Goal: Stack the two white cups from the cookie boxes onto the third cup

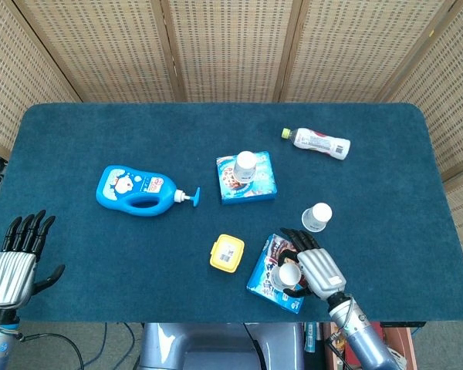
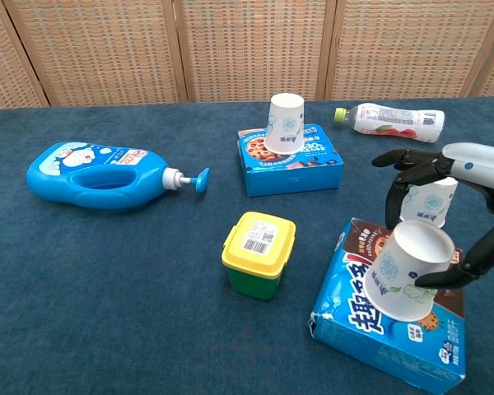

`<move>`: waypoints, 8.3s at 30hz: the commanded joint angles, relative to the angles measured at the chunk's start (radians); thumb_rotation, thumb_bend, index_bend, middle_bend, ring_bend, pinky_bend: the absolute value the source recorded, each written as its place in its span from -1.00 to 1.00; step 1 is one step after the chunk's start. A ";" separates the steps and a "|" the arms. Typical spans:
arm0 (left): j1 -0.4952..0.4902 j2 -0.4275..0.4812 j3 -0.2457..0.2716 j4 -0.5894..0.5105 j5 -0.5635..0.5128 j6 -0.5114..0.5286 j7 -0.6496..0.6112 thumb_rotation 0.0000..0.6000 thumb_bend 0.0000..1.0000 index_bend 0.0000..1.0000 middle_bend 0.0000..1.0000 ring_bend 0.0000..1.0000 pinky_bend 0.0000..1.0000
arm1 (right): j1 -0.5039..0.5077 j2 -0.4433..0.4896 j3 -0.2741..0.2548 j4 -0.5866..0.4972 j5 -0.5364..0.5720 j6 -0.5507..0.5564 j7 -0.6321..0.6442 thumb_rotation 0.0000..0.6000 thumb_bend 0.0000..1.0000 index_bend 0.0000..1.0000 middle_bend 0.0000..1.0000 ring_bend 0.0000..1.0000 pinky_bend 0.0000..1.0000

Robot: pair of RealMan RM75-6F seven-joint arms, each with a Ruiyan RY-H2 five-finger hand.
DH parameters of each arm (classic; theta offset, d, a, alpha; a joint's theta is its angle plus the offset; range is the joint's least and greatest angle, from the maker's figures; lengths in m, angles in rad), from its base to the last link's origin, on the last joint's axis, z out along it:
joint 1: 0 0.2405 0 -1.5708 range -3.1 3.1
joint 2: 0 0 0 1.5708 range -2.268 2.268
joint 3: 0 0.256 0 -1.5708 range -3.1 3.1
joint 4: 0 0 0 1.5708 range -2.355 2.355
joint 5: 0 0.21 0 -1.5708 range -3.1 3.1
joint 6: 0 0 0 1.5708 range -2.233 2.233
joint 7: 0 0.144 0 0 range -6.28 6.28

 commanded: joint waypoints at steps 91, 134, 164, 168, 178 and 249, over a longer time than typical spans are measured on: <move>0.004 -0.015 0.002 0.009 0.006 -0.003 0.024 1.00 -0.50 -1.00 -1.00 -1.00 -1.00 | 0.158 0.011 0.190 0.386 0.266 -0.030 0.089 1.00 -0.75 -0.03 -0.77 -1.00 -1.00; -0.001 -0.017 -0.002 0.017 -0.008 -0.011 0.019 1.00 -0.50 -1.00 -1.00 -1.00 -1.00 | 0.287 -0.002 0.243 0.395 0.332 -0.128 -0.003 1.00 -0.75 -0.44 -1.00 -1.00 -1.00; -0.031 -0.029 -0.033 0.065 -0.090 -0.073 -0.036 1.00 -0.50 -1.00 -1.00 -1.00 -1.00 | 0.596 -0.261 0.338 0.773 0.490 -0.282 -0.052 1.00 -0.75 -0.44 -0.99 -1.00 -1.00; -0.031 -0.028 -0.035 0.067 -0.093 -0.071 -0.040 1.00 -0.50 -1.00 -1.00 -1.00 -1.00 | 0.619 -0.279 0.343 0.802 0.494 -0.296 -0.048 1.00 -0.75 -0.44 -0.99 -1.00 -1.00; -0.033 -0.028 -0.039 0.073 -0.105 -0.072 -0.044 1.00 -0.50 -1.00 -1.00 -1.00 -1.00 | 0.680 -0.329 0.349 0.893 0.511 -0.338 -0.043 1.00 -0.75 -0.44 -0.99 -1.00 -1.00; -0.048 -0.027 0.020 0.047 -0.025 -0.082 -0.062 1.00 -0.50 -1.00 -1.00 -1.00 -1.00 | 0.415 0.128 0.228 0.247 0.624 0.005 -0.240 1.00 -0.75 -0.05 -0.82 -1.00 -1.00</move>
